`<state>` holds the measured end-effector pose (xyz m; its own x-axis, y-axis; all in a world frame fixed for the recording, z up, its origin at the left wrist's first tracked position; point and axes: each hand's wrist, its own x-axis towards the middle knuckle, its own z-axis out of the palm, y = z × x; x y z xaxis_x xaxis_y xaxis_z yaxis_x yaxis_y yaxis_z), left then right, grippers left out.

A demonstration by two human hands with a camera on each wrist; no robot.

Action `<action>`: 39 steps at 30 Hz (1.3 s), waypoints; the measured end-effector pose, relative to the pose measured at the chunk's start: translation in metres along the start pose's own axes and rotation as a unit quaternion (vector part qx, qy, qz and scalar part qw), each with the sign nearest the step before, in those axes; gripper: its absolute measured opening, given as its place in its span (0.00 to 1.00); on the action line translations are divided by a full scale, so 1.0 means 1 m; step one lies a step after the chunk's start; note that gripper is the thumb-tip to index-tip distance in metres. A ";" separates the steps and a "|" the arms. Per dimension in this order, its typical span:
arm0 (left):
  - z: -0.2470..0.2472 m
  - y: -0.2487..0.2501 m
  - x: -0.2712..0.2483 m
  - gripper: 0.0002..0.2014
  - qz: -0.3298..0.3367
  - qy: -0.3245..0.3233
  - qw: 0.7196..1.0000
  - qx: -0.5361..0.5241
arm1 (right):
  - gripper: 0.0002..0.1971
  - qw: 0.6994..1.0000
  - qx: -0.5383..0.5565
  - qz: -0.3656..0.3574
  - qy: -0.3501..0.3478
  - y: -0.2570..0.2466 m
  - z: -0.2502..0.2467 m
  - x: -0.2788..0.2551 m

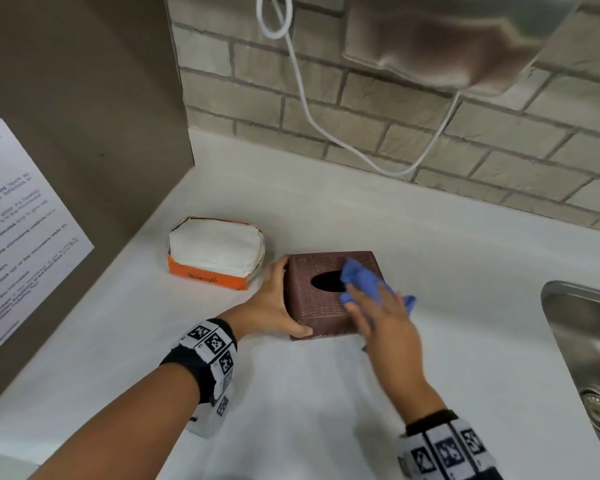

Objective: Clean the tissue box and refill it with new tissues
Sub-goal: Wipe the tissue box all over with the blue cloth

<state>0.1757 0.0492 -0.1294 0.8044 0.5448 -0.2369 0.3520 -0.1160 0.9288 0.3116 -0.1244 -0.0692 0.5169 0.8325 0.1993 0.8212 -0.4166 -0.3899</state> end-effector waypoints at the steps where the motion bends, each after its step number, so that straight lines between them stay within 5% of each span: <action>1: 0.001 0.000 0.000 0.69 0.000 -0.001 1.000 0.005 | 0.18 0.999 0.027 0.040 0.011 0.008 -0.005 0.006; 5: 0.002 -0.002 0.004 0.70 -0.003 0.005 1.000 0.005 | 0.18 0.996 0.044 0.069 0.033 -0.027 0.005 0.019; 10: -0.003 0.007 0.002 0.70 0.031 0.002 0.999 0.006 | 0.28 0.994 -0.030 -0.102 -0.019 -0.057 0.036 0.010; 13: 0.001 0.003 0.002 0.67 0.020 0.009 1.000 0.000 | 0.24 0.998 -0.015 -0.064 0.020 -0.017 0.020 0.017; 15: 0.002 0.002 0.001 0.68 0.008 0.007 1.000 0.006 | 0.15 0.992 0.108 0.034 0.049 0.004 0.003 0.018; 17: -0.002 0.007 0.001 0.67 -0.001 0.002 1.000 0.003 | 0.11 0.940 0.288 0.166 0.074 0.018 -0.013 0.022; 19: -0.009 0.014 0.003 0.61 -0.007 0.013 1.000 -0.008 | 0.17 0.847 0.437 0.292 0.084 0.031 -0.026 0.029; 21: -0.015 0.026 0.002 0.50 -0.010 0.017 0.999 -0.044 | 0.33 0.758 0.546 0.355 0.016 0.040 -0.030 0.033; 22: -0.018 0.033 0.002 0.43 -0.021 0.007 0.998 -0.063 | 0.43 0.749 0.561 0.351 -0.019 0.042 -0.028 0.032; 23: -0.020 0.037 0.003 0.34 -0.026 -0.002 0.997 -0.075 | 0.44 0.759 0.564 0.322 -0.046 0.039 -0.027 0.030; 25: -0.022 0.047 0.001 0.25 -0.054 -0.013 0.996 -0.064 | 0.30 0.813 0.520 0.258 -0.053 0.029 -0.028 0.028; 28: -0.027 0.047 0.000 0.51 -0.066 -0.054 0.996 -0.009 | 0.16 0.866 0.439 0.241 -0.005 0.024 -0.031 0.033; 33: -0.029 0.045 -0.005 0.69 -0.017 -0.145 0.989 0.036 | 0.16 0.894 0.364 0.261 -0.017 0.021 -0.032 0.041; 36: -0.024 0.046 -0.002 0.71 0.017 -0.088 0.994 0.068 | 0.18 0.903 0.330 0.275 -0.030 0.019 -0.037 0.046; 39: -0.022 0.043 -0.001 0.64 0.031 -0.027 0.998 0.054 | 0.28 0.929 0.279 0.242 0.030 0.013 -0.046 0.047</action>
<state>0.1798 0.0624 -0.0826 0.8497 0.4891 -0.1967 0.3475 -0.2391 0.9067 0.3580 -0.1072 -0.0231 0.8192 0.5681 -0.0780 0.2443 -0.4689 -0.8488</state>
